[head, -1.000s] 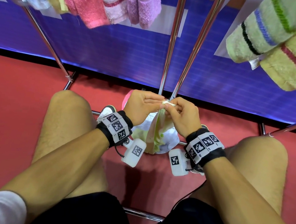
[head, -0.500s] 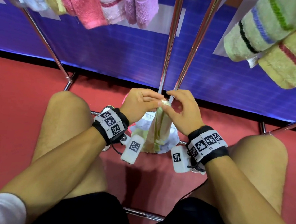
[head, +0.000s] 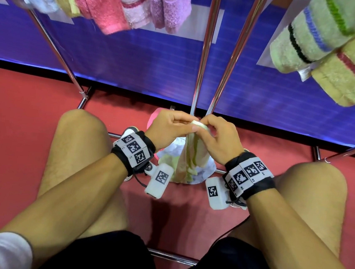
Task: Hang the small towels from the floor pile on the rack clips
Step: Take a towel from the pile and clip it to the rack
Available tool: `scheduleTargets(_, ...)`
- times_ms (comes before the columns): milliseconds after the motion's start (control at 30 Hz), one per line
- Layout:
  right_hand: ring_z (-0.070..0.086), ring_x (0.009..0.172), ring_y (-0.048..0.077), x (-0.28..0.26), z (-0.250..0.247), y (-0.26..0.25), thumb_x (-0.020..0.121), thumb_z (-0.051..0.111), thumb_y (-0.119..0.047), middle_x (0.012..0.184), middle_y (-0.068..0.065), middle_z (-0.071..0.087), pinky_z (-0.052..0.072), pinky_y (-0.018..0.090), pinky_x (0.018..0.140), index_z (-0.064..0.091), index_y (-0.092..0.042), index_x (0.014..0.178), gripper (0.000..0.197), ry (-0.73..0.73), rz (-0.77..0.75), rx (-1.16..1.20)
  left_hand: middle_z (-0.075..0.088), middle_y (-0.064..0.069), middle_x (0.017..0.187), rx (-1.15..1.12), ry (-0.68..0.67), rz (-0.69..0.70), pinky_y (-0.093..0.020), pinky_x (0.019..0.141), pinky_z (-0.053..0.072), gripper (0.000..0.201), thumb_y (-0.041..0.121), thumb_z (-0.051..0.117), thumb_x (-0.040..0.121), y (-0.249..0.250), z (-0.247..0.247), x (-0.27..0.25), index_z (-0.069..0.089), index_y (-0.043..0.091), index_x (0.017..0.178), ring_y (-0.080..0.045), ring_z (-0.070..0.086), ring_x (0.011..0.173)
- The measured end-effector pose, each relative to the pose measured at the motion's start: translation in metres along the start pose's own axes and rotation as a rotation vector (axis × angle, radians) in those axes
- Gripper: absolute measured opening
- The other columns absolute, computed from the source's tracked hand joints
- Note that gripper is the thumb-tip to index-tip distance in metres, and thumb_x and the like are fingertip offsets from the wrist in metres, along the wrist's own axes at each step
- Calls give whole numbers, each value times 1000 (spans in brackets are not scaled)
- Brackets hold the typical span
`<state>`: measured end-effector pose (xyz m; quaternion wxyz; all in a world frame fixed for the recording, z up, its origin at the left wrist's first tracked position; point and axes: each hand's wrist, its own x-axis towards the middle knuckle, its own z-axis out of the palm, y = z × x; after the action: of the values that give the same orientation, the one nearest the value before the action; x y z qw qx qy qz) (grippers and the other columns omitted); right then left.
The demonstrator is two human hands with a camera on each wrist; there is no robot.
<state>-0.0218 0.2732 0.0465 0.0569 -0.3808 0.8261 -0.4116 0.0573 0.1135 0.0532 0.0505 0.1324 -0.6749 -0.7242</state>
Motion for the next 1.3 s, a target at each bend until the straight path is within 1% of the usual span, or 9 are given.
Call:
scheduleTargets(167, 56, 73, 11, -1, 0, -1, 91, 68, -33, 73, -12, 61, 44, 30, 68, 63, -19, 81, 18, 18, 3, 23, 75, 3, 82, 60, -38, 35, -19, 71, 54, 17, -5, 68, 85, 5, -1, -1, 71, 2, 100, -9, 71, 77)
scheduleTargets(367, 55, 66, 17, 1, -3, 6, 84, 75, -34, 67, 0, 61, 45, 31, 64, 63, -18, 76, 22, -2, 108, 4, 71, -21, 90, 77, 115, 73, -39, 81, 58, 10, 2, 72, 84, 7, -15, 8, 72, 2, 95, -22, 67, 81)
scheduleTargets(567, 51, 64, 13, 2, -8, 14, 87, 72, -29, 64, -8, 56, 44, 30, 65, 61, -22, 78, 15, -31, 187, -56, 72, 5, 73, 82, 219, 58, -26, 72, 56, 9, 5, 67, 90, 8, -35, 14, 72, 12, 88, -8, 65, 70)
scheduleTargets(667, 55, 69, 15, 1, -10, 16, 88, 65, -17, 70, -10, 59, 46, 33, 68, 60, -23, 83, 9, -34, 178, -80, 71, 3, 72, 64, 269, 55, -25, 70, 57, 11, 4, 65, 91, 4, -39, 14, 70, 12, 84, -10, 66, 70)
scheduleTargets(767, 54, 70, 17, 0, -10, 16, 81, 55, -7, 71, -8, 61, 45, 32, 67, 58, -24, 86, 19, -38, 204, -91, 71, -2, 73, 36, 278, 57, -28, 71, 59, 9, 7, 66, 90, 1, -40, 13, 70, 12, 84, -15, 67, 72)
scheduleTargets(1000, 54, 69, 23, 2, -7, 20, 72, 58, -11, 67, -3, 59, 36, 28, 62, 52, -23, 71, 14, -82, 398, -136, 71, 5, 68, 52, 294, 102, -20, 64, 55, 14, 2, 62, 92, 6, -42, 10, 69, 11, 85, -7, 67, 66)
scheduleTargets(1133, 53, 71, 27, 1, -8, 16, 74, 55, -15, 61, -3, 54, 34, 28, 58, 53, -19, 66, 9, -50, 478, -85, 71, 7, 68, 150, 247, 136, -27, 68, 57, 12, 2, 65, 90, 2, -43, 9, 70, 12, 86, -13, 65, 69)
scheduleTargets(1233, 58, 67, 29, 2, -10, 14, 75, 51, -19, 56, 4, 54, 46, 31, 59, 51, -19, 62, 14, 24, 536, 15, 70, 6, 69, 162, 230, 136, -31, 72, 56, 14, 3, 66, 89, -1, -43, 9, 70, 16, 84, -18, 63, 71)
scheduleTargets(1300, 65, 70, 36, 3, -11, 12, 71, 47, -21, 56, 5, 55, 57, 43, 68, 53, -23, 60, 13, 59, 565, 95, 71, 6, 70, 168, 216, 141, -30, 72, 56, 14, 2, 65, 90, -1, -43, 9, 70, 14, 85, -15, 64, 70)
